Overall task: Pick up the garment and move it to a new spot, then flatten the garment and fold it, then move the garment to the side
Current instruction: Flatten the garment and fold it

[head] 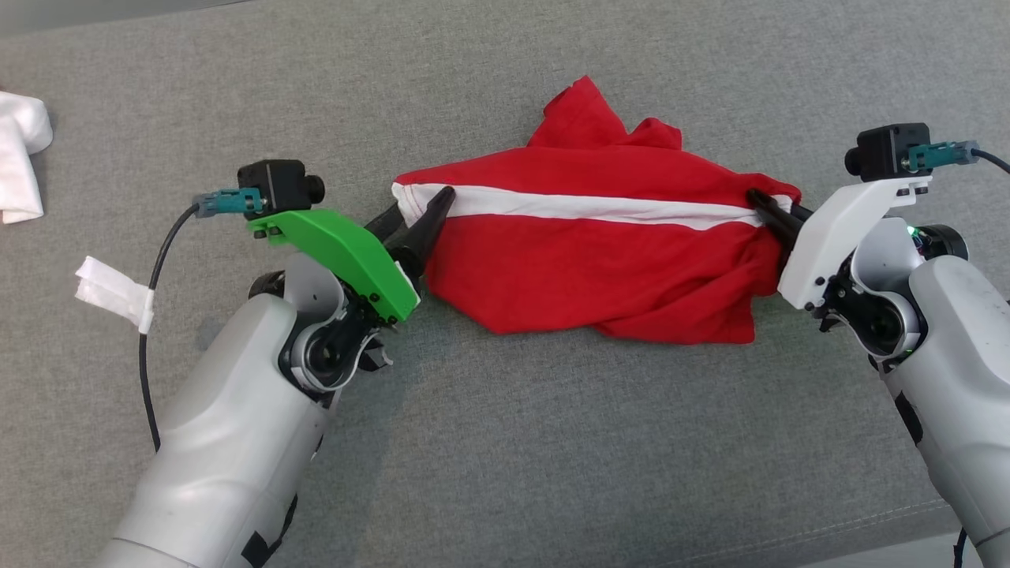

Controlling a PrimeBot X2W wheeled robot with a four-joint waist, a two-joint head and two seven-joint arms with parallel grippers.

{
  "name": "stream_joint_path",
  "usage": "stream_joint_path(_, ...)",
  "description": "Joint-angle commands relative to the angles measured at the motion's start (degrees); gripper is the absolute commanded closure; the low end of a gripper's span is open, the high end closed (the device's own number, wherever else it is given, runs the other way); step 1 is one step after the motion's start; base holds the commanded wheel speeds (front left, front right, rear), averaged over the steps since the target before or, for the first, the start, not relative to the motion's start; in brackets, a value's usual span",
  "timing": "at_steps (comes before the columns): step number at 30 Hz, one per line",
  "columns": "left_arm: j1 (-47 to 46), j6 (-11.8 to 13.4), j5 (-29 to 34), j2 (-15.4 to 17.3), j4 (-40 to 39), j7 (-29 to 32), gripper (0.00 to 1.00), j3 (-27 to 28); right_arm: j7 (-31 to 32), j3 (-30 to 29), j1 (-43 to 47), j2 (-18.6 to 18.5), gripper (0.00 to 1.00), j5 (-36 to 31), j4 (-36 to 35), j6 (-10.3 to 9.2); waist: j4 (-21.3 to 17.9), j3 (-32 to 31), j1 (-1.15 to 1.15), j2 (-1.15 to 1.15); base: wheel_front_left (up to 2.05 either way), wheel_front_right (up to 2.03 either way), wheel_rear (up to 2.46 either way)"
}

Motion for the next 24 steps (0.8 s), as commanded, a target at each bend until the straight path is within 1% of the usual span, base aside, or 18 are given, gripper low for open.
stream_joint_path(1, -1.2, -0.2, -1.4, 0.5, -1.0, 0.2, 0.0, -0.4, -0.6, 0.3, -0.6, -0.4, 1.0, 0.4, 0.4, -0.07, 0.0, 0.1, 0.0, 0.0, 0.0, 0.0, 0.0)
stream_joint_path(6, -1.6, -0.2, -4.7, 1.5, -2.8, -0.4, 0.0, -1.9, -1.5, 1.2, -1.1, -0.6, 1.0, 1.0, 1.3, -0.07, 0.0, 0.3, 0.0, 0.0, 0.0, 0.0, 0.0)
stream_joint_path(9, -2.0, -0.2, -3.9, 2.2, -0.4, -0.9, 0.0, -2.9, -1.9, 1.9, -1.4, -0.4, 1.0, 1.3, 1.6, -0.07, -0.3, 0.4, 0.0, 0.0, 0.0, 0.0, 0.0)
stream_joint_path(13, -3.1, -0.2, -4.4, 1.9, 2.3, -2.1, 0.0, -3.5, -2.4, 2.9, -2.2, -0.1, 1.0, 1.9, 1.7, -0.07, -1.0, 0.8, 0.0, 0.0, 0.0, 0.0, 0.0)
stream_joint_path(17, -4.2, -0.2, -5.7, 1.4, 3.4, -2.6, 0.0, -4.0, -3.0, 3.6, -2.7, -0.2, 1.0, 2.4, 1.7, -0.07, -1.4, 1.3, 0.0, 0.0, 0.0, 0.0, 0.0)
stream_joint_path(18, -4.5, -0.2, -6.1, 1.4, 3.5, -2.7, 0.22, -4.2, -3.1, 3.8, -2.9, -0.3, 1.0, 2.5, 1.8, -0.07, -1.5, 1.4, 0.0, 0.0, 0.0, 0.0, 0.0)
stream_joint_path(20, -4.8, -0.2, -6.6, 1.4, 3.7, -2.7, 0.57, -4.7, -3.6, 4.1, -3.0, -0.4, 1.0, 2.8, 2.0, -0.07, -1.7, 1.5, 0.0, 0.0, 0.0, 0.0, 0.0)
stream_joint_path(21, -5.0, -0.2, -6.8, 1.5, 3.8, -2.7, 0.71, -4.9, -3.7, 4.2, -3.1, -0.3, 1.0, 2.9, 2.2, -0.07, -1.7, 1.5, 0.0, 0.0, 0.0, 0.0, 0.0)
stream_joint_path(22, -5.1, -0.2, -7.0, 1.5, 3.6, -2.7, 0.94, -5.2, -4.0, 4.4, -3.2, -0.3, 1.0, 3.0, 2.3, -0.07, -1.8, 1.5, 0.0, 0.0, 0.0, 0.0, 0.0)
stream_joint_path(23, -5.2, -0.2, -7.4, 1.6, 3.4, -2.7, 1.0, -5.5, -4.1, 4.5, -3.3, -0.3, 1.0, 3.0, 2.4, -0.07, -1.8, 1.4, 0.0, 0.0, 0.0, 0.0, 0.0)
stream_joint_path(24, -5.3, -0.2, -7.6, 1.8, 3.1, -2.9, 1.0, -5.7, -4.4, 4.6, -3.4, -0.3, 1.0, 3.2, 2.5, -0.07, -1.8, 1.4, 0.0, 0.0, 0.0, 0.0, 0.0)
